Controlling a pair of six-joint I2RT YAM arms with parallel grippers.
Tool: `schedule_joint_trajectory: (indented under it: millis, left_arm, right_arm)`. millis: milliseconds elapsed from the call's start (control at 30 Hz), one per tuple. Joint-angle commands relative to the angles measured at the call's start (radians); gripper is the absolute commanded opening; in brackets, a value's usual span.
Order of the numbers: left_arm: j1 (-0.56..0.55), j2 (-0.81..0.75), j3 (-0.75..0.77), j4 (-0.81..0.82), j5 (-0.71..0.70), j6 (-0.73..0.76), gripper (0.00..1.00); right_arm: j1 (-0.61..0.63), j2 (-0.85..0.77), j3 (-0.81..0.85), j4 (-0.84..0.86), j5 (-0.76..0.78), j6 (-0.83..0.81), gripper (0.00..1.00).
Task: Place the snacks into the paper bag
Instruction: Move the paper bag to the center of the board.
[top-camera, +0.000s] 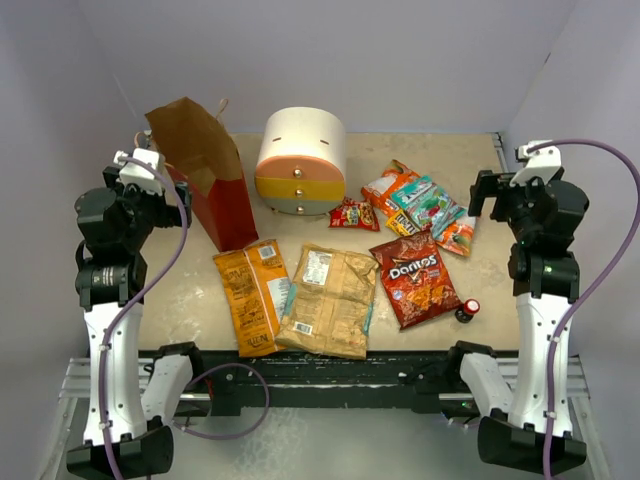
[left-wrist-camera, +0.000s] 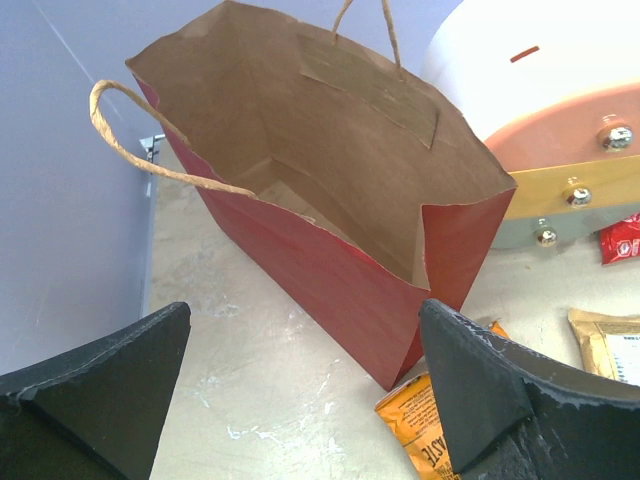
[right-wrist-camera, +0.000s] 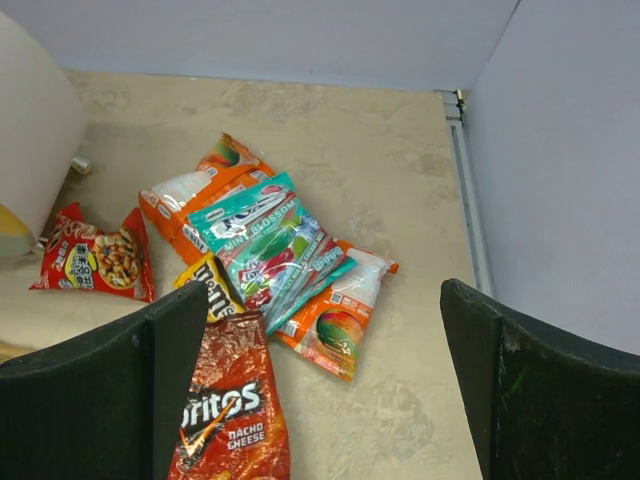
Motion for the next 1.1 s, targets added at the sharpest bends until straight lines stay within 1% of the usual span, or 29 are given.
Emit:
schedule_joint_trajectory:
  millis: [0,400,533,700,833,1067]
  left_arm:
    - [0.015,-0.037,-0.007,0.005,0.060,0.035,0.99]
    - [0.026,-0.064,-0.015,-0.001,0.097,0.061,0.99]
    - [0.027,-0.053,0.013,-0.032,0.101,0.055,0.99]
    - [0.030,-0.016,0.087,-0.115,0.101,0.006,0.99]
    - [0.031,0.036,0.136,-0.166,0.092,-0.050,0.99]
    - [0.032,0.157,0.156,-0.089,0.023,-0.190,0.99]
  right_arm:
    - [-0.014,-0.012,0.044,0.007,-0.084,-0.018,1.00]
    - [-0.026,-0.007,0.065,0.005,-0.164,-0.027,1.00]
    - [-0.027,-0.006,0.067,0.003,-0.170,-0.038,1.00]
    - [-0.028,0.005,0.063,0.008,-0.185,-0.049,1.00]
    - [-0.028,0.015,0.040,0.042,-0.236,-0.049,1.00]
    - [-0.029,0.042,-0.022,0.128,-0.301,-0.054,1.00]
